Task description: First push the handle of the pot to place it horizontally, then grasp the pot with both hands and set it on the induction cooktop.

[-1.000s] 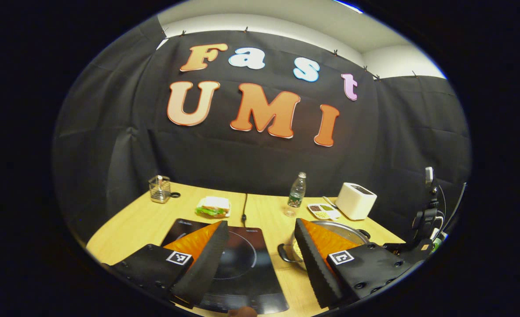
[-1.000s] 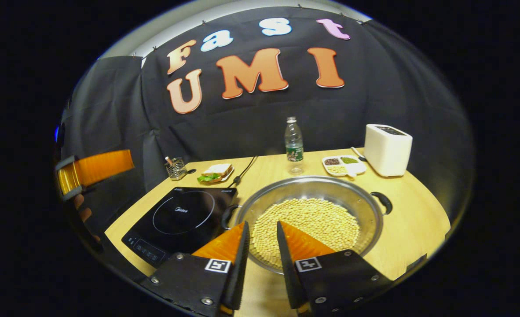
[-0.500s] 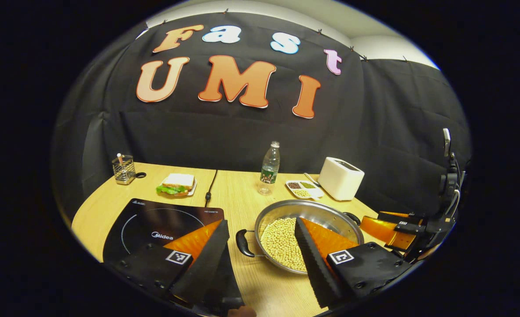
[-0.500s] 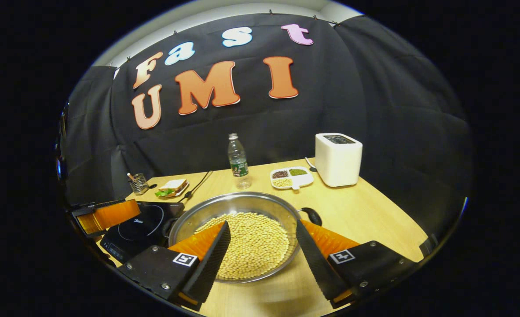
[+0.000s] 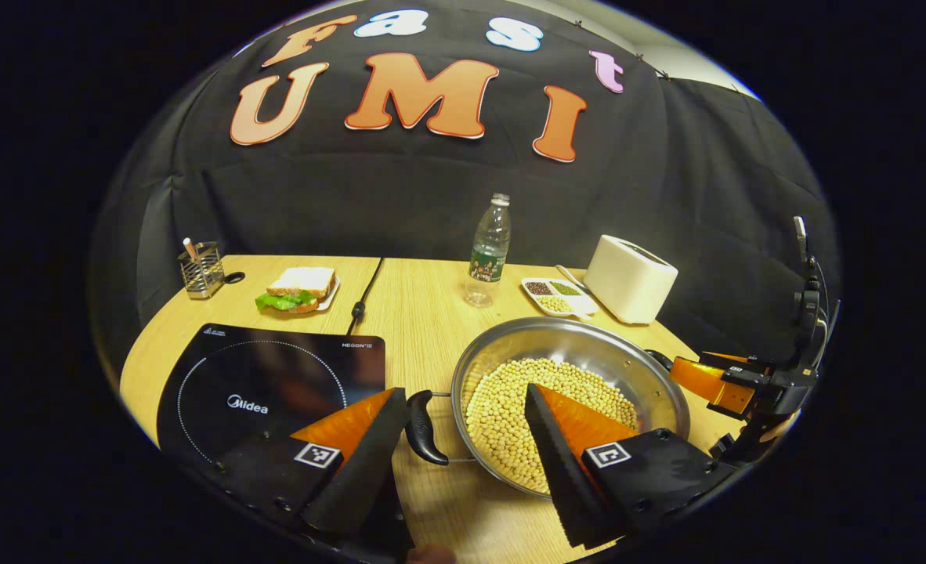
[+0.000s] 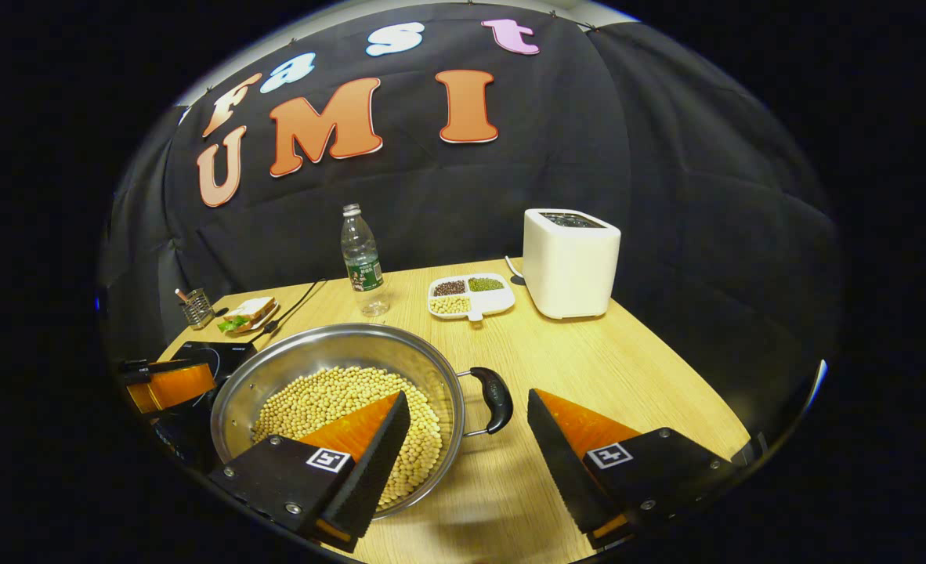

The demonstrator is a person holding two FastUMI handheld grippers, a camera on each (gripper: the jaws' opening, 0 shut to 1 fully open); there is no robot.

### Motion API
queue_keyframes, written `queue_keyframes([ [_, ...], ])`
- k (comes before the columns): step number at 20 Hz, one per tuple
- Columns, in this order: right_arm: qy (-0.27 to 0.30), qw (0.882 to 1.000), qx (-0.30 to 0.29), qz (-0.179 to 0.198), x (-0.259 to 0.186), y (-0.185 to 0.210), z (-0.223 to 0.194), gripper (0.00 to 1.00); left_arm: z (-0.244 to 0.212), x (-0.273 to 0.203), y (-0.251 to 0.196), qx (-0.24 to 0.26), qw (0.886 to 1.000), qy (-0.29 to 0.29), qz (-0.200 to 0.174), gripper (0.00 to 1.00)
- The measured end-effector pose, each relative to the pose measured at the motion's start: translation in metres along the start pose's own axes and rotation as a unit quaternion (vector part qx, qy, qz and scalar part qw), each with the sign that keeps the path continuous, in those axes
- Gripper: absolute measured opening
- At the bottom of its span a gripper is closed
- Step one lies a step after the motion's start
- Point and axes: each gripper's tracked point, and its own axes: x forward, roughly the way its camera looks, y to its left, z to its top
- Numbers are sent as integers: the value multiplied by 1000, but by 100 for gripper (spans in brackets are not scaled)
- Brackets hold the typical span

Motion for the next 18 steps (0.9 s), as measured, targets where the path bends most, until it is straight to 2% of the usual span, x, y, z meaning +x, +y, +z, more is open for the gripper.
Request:
queue_keyframes([
  [6,23,1000,15,-6,27,-4,-8,94,-7,23,9,1,1000,16,6,99],
  [11,38,999,10,-6,39,-3,-15,94,-28,39,19,-33,998,59,8,98],
  [14,56,998,14,5,46,2,-23,94,-31,45,12,-36,997,65,0,97],
  [15,63,998,16,7,47,3,-27,93,-34,49,8,-35,997,73,-6,96],
  [16,71,997,15,4,48,0,-30,85,-40,50,16,-23,996,82,15,93],
  [17,74,997,13,-2,51,-3,-31,81,-40,51,22,-10,996,84,25,84],
  [18,69,997,18,1,55,-2,-30,70,-38,52,21,-10,996,86,26,76],
])
